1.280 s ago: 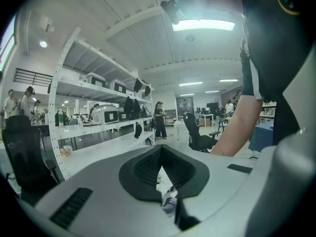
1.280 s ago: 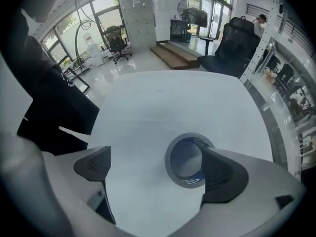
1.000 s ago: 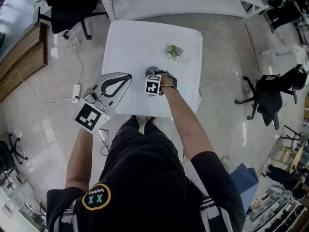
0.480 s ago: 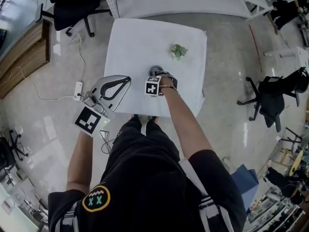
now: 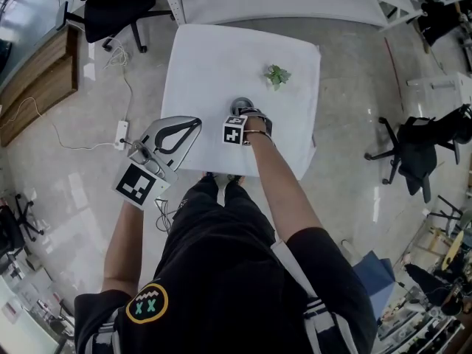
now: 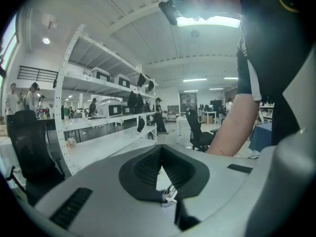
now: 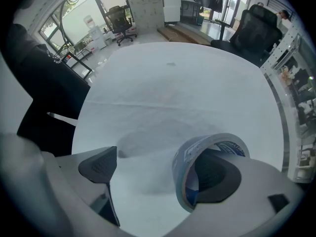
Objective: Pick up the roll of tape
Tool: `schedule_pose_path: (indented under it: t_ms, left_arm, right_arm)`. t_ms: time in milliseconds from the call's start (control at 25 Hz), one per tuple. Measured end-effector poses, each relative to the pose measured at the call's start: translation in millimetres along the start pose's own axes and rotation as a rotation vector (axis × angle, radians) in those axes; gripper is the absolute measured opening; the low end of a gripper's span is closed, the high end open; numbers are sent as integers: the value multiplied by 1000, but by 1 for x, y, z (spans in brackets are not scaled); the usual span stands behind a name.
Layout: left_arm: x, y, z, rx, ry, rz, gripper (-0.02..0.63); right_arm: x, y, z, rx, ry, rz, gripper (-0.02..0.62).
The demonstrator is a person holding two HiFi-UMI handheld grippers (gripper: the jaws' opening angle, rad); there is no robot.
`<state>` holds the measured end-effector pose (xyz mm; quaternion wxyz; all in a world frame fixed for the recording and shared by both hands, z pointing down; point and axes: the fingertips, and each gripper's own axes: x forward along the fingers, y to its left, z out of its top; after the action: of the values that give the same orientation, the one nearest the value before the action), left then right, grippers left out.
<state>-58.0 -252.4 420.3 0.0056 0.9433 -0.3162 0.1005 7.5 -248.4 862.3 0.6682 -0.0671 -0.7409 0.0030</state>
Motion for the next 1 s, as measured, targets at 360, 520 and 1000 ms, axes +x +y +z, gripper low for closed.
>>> schedule_pose_path:
  t_ms: [360, 520, 1000]
  left_arm:
    - [3, -5, 1, 6, 7, -8, 17]
    - [2, -5, 2, 8, 11, -3, 17]
    - [3, -10, 0, 16, 21, 4, 17]
  right_arm:
    - [-2, -6, -2, -14, -1, -27, 443]
    - [-6, -8, -2, -28, 0, -23, 341]
    - [-13, -6, 1, -70, -21, -50, 92]
